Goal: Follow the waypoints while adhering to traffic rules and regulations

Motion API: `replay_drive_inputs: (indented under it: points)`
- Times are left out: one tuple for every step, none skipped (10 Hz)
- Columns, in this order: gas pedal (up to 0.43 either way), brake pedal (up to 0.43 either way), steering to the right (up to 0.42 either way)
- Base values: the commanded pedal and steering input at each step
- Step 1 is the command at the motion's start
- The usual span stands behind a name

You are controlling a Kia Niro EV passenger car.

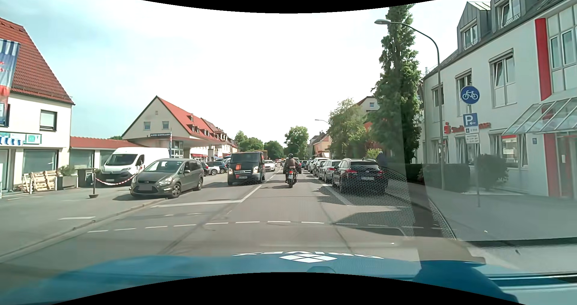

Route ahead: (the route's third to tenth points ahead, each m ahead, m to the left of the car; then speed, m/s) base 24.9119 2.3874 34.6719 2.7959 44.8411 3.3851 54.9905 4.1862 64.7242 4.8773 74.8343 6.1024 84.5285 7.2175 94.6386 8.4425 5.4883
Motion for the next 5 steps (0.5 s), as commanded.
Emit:
replay_drive_inputs:
  points:
    - [0.02,0.0,-0.008]
    - [0.039,0.0,-0.011]
    - [0.039,0.0,-0.011]
    - [0.047,0.0,-0.012]
    - [0.059,0.0,-0.013]
